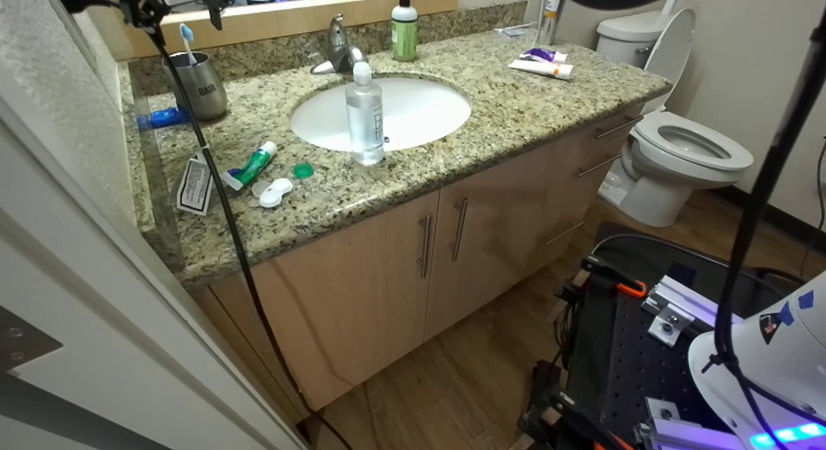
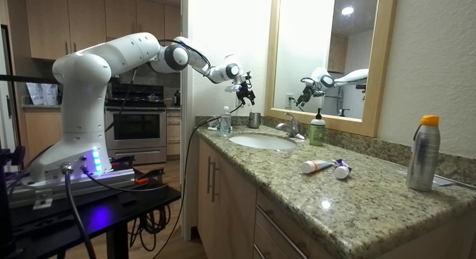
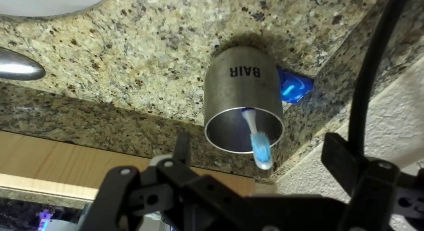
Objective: Remove the toothbrush from the toothbrush holder and put it on the base top to the right side
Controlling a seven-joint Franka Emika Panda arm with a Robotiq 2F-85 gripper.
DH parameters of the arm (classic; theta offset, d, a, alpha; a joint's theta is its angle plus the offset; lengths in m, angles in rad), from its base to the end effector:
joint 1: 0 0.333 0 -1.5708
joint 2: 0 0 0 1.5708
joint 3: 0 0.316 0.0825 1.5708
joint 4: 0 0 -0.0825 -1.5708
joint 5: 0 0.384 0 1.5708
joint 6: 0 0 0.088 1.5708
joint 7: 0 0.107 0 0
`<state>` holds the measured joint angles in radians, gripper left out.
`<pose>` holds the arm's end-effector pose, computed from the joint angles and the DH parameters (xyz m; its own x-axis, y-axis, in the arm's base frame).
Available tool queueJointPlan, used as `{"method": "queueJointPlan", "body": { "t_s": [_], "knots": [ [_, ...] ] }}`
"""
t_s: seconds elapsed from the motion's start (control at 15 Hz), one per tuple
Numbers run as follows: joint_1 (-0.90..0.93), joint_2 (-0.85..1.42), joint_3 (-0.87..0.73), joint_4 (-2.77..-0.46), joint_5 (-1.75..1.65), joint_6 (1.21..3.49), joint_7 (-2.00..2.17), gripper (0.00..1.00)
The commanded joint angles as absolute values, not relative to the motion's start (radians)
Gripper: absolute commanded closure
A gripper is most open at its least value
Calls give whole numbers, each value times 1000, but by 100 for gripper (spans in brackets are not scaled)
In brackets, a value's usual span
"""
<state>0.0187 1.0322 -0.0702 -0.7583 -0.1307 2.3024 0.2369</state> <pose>0.8353 -0.0149 0.3721 0.8502 -0.1324 0.5095 -0.1937 -0.9786 0.0690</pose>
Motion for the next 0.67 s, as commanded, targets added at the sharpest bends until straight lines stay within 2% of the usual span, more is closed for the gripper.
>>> {"method": "queueJointPlan", "body": {
  "t_s": [0.0, 0.27, 0.6],
  "knots": [
    [5, 965, -25, -813, -94, 2150, 176, 0],
    [1, 938, 30, -795, -36, 1982, 109, 0],
    [-2, 928, 54, -771, -25, 1903, 103, 0]
  ]
}}
